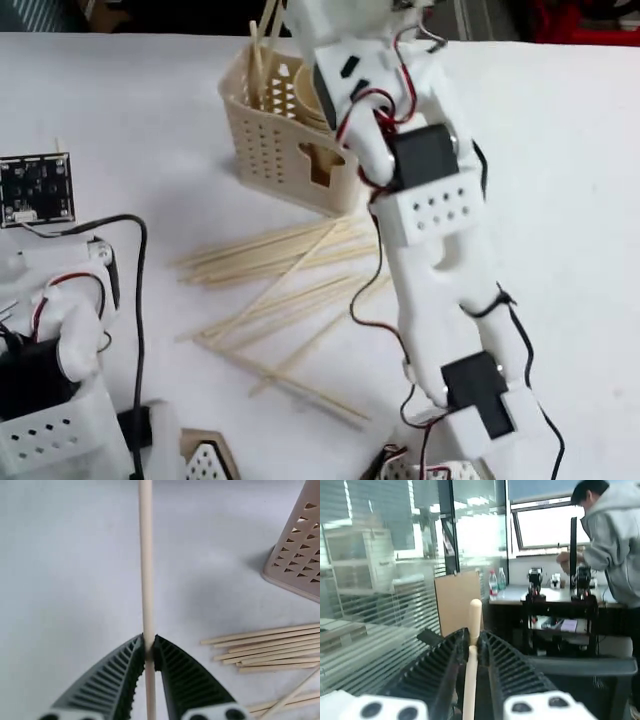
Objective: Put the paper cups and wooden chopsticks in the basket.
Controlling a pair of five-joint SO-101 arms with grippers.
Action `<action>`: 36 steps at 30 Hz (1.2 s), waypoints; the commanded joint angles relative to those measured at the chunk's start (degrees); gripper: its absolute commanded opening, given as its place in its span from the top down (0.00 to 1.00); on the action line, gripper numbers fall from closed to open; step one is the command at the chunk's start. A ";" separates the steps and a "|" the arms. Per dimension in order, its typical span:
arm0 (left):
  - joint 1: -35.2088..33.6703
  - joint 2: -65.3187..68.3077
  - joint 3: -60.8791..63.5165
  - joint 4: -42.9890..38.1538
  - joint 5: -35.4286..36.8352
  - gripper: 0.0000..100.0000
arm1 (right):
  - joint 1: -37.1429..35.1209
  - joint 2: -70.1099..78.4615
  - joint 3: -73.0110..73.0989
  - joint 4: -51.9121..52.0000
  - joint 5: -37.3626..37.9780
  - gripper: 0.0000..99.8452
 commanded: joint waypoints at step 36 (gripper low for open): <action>0.66 -0.66 -0.44 -1.49 0.26 0.98 | -3.82 -2.95 1.05 33.36 3.87 0.96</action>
